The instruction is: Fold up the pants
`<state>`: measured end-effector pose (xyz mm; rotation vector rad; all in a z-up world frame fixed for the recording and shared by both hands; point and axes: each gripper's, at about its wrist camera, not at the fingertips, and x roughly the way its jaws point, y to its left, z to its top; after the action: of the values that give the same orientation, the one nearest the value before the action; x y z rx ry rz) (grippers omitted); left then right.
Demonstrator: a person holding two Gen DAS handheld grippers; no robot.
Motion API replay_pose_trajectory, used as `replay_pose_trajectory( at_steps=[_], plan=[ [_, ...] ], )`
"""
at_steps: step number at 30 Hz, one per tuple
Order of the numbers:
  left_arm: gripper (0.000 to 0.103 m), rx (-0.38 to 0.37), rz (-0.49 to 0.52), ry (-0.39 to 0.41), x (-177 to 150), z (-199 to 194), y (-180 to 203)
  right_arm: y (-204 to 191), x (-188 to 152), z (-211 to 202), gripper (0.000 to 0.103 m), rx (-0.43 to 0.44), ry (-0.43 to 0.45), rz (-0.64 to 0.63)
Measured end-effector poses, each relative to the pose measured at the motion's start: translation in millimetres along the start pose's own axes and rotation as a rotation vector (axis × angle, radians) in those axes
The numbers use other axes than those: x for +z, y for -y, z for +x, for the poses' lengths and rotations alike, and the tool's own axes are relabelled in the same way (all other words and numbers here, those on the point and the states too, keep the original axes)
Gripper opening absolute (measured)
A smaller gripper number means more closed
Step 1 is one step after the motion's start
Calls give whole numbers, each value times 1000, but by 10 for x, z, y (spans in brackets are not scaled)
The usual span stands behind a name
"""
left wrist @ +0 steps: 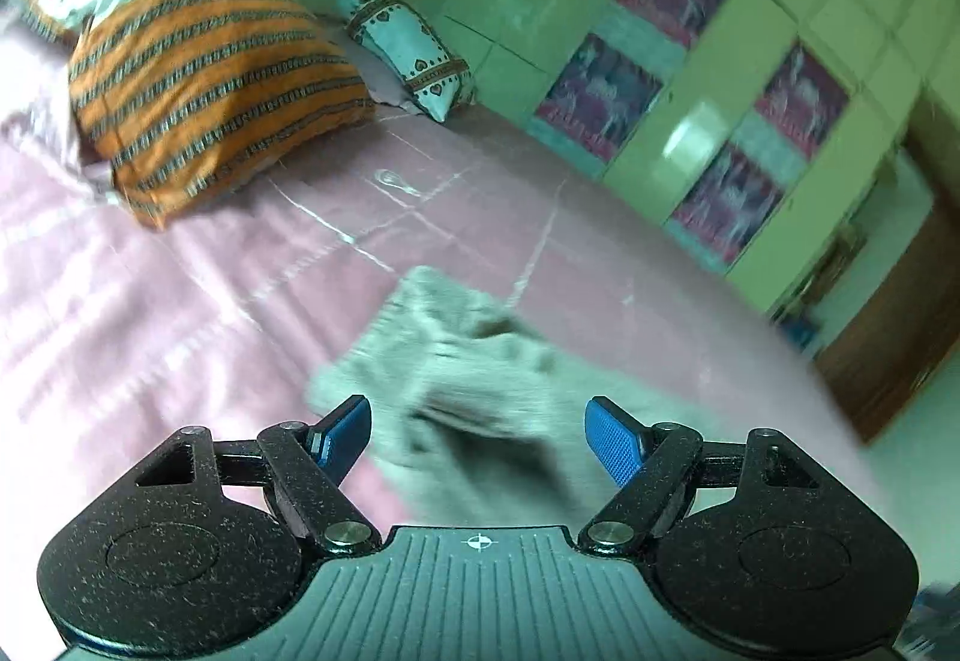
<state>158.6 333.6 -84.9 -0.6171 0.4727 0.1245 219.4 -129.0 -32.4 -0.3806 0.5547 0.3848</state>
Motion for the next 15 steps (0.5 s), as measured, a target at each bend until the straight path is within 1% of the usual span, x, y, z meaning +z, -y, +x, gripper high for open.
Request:
replay_pose_trajectory(
  at_steps=[2, 4, 5, 6, 8, 10, 11, 12, 13, 14, 15],
  plan=[
    [78, -13, -48, -24, -46, 50, 81, 36, 23, -15, 11, -11, 13, 48],
    [78, -14, -76, -52, -105, 145, 141, 113, 40, 13, 14, -2, 18, 126],
    [78, -15, -103, -66, -100, 210, 136, 161, 53, 61, 14, 9, 10, 174],
    [78, -30, -134, -74, -92, 299, 119, 195, -6, 75, 16, 18, 0, 218],
    [78, -29, -178, -86, -85, 439, 78, 250, -24, 141, 17, 11, -14, 277],
    [78, -32, -200, -92, -82, 544, 68, 336, -19, 255, 25, 10, -19, 334],
    [74, -27, -201, -91, -68, 611, 60, 365, -53, 312, 27, 17, -25, 364],
    [59, -18, -204, -88, -58, 662, 49, 402, -75, 374, 32, 23, -32, 400],
    [49, -9, -213, -97, -47, 727, 24, 452, -85, 454, 36, 29, -41, 441],
    [38, -7, -226, -105, -39, 784, 1, 508, -103, 544, 38, 43, -52, 493],
    [38, -12, -236, -108, -43, 818, -24, 560, -146, 642, 38, 63, -69, 553]
  ],
)
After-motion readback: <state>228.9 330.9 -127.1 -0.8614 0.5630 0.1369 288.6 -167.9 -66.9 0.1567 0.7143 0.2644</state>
